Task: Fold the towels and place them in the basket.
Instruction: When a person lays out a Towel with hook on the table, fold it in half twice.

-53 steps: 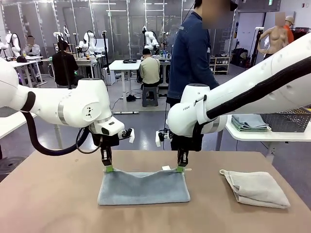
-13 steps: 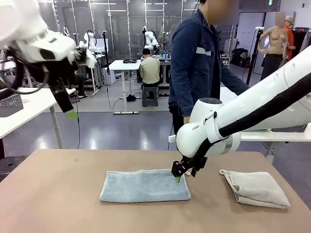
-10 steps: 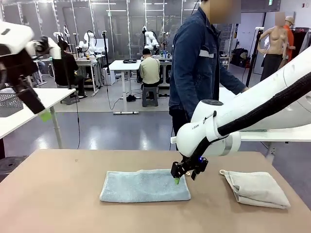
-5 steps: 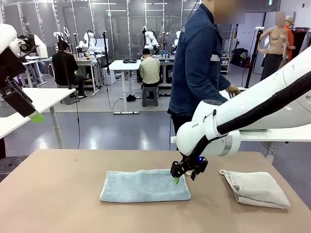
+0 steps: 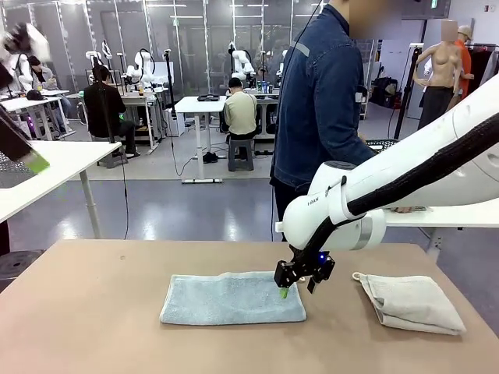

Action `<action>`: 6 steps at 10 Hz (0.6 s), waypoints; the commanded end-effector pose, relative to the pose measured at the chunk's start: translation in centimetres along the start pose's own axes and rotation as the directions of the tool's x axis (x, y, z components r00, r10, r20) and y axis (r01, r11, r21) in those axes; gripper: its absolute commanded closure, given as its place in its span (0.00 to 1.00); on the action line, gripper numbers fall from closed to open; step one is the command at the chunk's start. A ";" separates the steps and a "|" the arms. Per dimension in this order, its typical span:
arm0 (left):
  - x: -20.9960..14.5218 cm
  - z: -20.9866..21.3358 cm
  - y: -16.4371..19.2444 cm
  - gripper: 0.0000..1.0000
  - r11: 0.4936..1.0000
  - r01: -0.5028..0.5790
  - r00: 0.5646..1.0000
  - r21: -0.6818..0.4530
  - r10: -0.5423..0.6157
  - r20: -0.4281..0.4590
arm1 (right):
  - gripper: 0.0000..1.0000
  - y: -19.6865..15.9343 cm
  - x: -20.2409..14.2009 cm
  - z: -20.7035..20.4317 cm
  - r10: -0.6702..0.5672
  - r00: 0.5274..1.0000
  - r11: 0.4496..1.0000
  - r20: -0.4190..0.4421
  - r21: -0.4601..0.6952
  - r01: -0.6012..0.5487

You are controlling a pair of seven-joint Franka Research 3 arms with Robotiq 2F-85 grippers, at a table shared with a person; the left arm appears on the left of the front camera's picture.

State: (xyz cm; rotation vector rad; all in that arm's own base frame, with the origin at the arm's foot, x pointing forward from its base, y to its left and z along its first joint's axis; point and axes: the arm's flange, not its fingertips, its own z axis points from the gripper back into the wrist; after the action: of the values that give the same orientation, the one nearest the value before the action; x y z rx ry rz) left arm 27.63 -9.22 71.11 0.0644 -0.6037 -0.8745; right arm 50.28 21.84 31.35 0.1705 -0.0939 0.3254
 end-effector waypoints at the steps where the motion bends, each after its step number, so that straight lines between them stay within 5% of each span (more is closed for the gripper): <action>1: 0.2 3.4 -0.4 0.05 1.000 -0.013 0.997 0.002 0.014 -0.077 | 0.17 0.3 1.6 -0.3 -0.105 0.994 0.994 -0.037 -0.031 0.104; 2: 0.2 4.5 -1.3 0.05 1.000 -0.009 0.993 -0.003 0.009 -0.121 | 0.17 0.5 1.9 -0.5 -0.143 0.989 0.989 -0.040 -0.044 0.141; 6: -1.8 8.4 -1.1 0.05 0.996 -0.085 0.996 0.023 0.085 -0.040 | 0.17 0.6 2.7 -1.1 -0.219 0.975 0.974 -0.047 -0.072 0.215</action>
State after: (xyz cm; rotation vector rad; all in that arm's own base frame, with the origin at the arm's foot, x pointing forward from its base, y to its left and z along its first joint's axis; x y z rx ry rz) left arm 22.09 -7.60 76.72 0.0824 -0.5757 -0.8227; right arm 52.14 22.63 30.80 0.1457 -0.0403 0.1479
